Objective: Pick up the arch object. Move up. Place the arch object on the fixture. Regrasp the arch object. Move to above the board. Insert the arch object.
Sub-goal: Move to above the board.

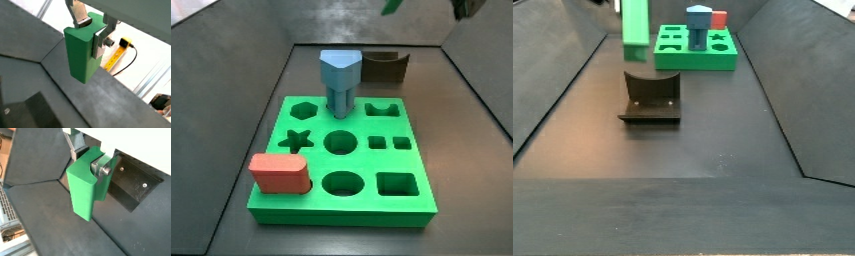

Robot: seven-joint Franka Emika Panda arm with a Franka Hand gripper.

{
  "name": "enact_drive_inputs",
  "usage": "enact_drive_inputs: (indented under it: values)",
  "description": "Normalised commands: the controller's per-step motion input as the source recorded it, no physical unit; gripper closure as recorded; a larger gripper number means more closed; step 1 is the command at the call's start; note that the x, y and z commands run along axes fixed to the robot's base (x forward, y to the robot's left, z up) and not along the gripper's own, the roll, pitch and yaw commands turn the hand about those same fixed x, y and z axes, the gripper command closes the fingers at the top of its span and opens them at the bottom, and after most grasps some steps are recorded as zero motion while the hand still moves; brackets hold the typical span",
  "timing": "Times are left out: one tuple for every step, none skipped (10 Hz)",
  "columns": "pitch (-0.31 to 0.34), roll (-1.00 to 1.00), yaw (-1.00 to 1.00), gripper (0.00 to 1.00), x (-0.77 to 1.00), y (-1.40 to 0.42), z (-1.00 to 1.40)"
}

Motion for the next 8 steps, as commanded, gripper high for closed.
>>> enact_drive_inputs:
  values:
    - [0.095,-0.06,0.03,1.00,0.02,0.04,1.00]
    - [0.107,-0.05,0.04,1.00,0.02,0.03,0.93]
    - [0.110,-0.05,0.06,1.00,0.02,0.01,0.76]
    - [0.119,-0.05,0.07,1.00,0.02,0.00,0.58]
    - [0.126,-0.04,0.08,1.00,0.03,-0.01,0.35]
    - [0.130,-0.04,0.08,1.00,0.03,-0.01,0.24]
    - [-0.002,-1.00,-0.12,1.00,-0.55,-1.00,0.20]
    - [-0.011,-1.00,-0.12,1.00,-0.56,-1.00,0.21]
